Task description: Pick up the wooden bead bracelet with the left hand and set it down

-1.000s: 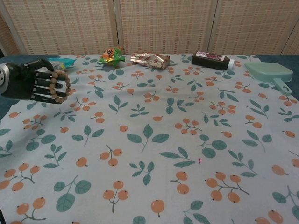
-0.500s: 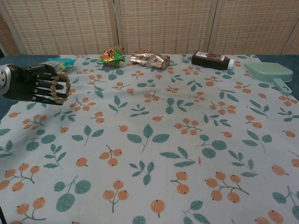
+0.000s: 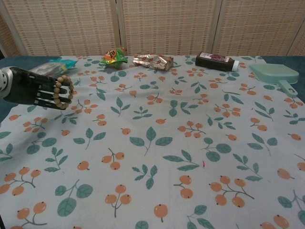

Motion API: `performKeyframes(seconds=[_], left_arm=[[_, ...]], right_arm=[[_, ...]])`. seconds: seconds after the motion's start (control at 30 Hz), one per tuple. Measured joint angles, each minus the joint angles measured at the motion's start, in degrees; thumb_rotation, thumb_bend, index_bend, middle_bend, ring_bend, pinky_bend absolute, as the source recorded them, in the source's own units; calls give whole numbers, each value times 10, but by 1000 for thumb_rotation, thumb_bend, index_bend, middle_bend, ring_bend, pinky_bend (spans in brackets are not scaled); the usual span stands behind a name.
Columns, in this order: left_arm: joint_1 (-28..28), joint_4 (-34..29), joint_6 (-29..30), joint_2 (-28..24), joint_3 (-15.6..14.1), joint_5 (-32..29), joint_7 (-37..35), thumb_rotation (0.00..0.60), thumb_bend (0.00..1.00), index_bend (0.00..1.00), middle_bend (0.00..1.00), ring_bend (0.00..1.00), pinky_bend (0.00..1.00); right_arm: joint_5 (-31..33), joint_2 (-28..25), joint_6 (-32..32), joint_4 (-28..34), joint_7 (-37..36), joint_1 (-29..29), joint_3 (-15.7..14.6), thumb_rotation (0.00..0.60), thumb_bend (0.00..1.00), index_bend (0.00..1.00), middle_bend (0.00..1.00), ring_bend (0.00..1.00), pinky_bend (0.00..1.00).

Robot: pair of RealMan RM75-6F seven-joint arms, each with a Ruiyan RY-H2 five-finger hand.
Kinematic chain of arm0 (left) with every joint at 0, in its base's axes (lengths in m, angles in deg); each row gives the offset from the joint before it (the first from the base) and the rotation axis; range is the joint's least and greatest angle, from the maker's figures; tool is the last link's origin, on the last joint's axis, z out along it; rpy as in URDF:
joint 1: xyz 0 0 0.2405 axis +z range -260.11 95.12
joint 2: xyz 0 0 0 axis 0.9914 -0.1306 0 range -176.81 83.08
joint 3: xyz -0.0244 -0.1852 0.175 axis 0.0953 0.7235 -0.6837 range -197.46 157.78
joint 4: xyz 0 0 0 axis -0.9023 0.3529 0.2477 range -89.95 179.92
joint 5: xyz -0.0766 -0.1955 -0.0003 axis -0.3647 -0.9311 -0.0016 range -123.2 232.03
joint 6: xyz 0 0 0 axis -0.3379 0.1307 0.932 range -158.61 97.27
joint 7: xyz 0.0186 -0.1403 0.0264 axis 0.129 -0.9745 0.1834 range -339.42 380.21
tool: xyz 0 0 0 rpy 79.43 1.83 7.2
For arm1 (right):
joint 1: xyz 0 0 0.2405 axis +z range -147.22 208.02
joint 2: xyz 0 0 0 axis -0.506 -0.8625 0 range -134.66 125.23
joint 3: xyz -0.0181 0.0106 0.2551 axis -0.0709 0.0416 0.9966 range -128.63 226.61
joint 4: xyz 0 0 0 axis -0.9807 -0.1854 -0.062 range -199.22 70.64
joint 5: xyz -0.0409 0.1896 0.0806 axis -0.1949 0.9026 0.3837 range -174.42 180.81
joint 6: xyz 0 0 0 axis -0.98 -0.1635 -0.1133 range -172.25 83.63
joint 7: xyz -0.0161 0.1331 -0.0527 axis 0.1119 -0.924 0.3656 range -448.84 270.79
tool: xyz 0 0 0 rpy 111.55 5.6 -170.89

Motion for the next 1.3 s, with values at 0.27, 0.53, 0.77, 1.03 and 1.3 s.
performKeyframes(seconds=[0.27, 0.53, 0.77, 1.03, 1.3], left_arm=[[18, -5, 10, 8, 18, 42, -17, 223, 582, 487, 579, 348, 123], [28, -4, 5, 13, 27, 64, -38, 34, 542, 490, 581, 348, 119], [21, -4, 2, 10, 16, 77, -39, 134, 545, 500, 591, 348, 120], [15, -8, 9, 8, 8, 89, -42, 341, 546, 501, 590, 348, 120], [11, -8, 13, 7, 2, 89, -51, 361, 546, 500, 592, 348, 120]], right_arm=[[0, 0, 3, 0, 0, 0, -1, 559, 151, 0, 0, 0, 0], [0, -1, 3, 2, 1, 0, -1, 559, 151, 0, 0, 0, 0], [0, -2, -1, 2, -1, -1, 0, 559, 151, 0, 0, 0, 0], [-2, -2, -2, 1, -3, -1, 0, 558, 151, 0, 0, 0, 0], [-4, -3, -2, 2, -3, -2, -1, 558, 151, 0, 0, 0, 0]])
